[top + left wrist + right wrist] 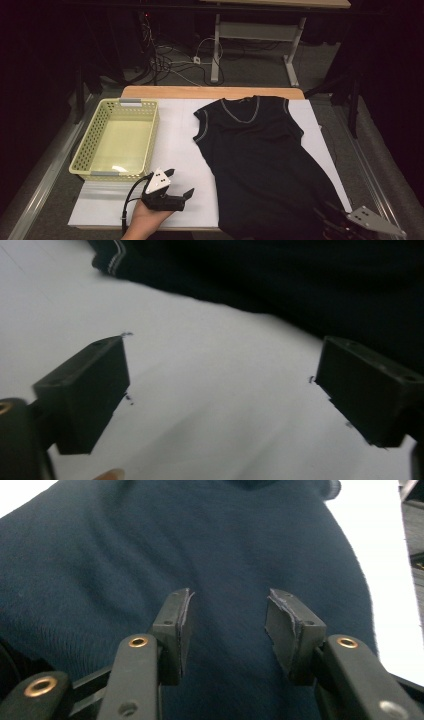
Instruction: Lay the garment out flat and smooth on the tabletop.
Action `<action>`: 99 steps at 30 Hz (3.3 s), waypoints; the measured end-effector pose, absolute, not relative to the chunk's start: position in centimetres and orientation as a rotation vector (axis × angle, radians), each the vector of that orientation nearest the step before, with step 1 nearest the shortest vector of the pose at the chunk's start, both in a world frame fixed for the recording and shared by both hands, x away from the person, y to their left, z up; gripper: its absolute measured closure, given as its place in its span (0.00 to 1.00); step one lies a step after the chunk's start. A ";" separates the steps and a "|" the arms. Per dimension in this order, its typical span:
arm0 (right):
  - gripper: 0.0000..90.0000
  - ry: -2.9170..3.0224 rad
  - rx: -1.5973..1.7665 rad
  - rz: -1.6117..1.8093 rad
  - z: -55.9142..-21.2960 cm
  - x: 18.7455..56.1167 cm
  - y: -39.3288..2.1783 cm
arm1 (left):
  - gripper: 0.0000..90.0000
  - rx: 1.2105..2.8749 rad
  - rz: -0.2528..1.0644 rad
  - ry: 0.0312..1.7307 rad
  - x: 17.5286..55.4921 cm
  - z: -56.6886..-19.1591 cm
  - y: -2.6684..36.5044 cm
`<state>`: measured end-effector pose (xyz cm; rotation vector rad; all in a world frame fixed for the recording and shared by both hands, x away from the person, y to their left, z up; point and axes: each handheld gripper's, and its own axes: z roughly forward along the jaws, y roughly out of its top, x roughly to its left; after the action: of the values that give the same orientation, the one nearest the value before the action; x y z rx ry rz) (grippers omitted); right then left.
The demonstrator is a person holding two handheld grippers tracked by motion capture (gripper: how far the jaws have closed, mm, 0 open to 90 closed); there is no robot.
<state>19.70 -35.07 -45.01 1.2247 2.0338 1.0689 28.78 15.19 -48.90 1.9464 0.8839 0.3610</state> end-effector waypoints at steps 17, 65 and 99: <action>0.54 2.114 1.105 1.155 -47.5 19.5 -34.0 | 0.51 2.076 0.299 1.146 38.7 -48.6 6.0; 0.53 2.121 1.109 1.150 -47.6 19.1 -33.5 | 0.93 2.222 0.245 0.706 23.3 -48.8 8.2; 0.65 1.974 1.315 1.127 -47.8 20.3 -36.9 | 0.25 2.033 0.340 0.809 26.7 -48.0 13.3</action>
<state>20.34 -36.93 -47.83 1.3153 1.9744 1.1270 26.73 13.33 -48.05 2.0333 0.8085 0.3399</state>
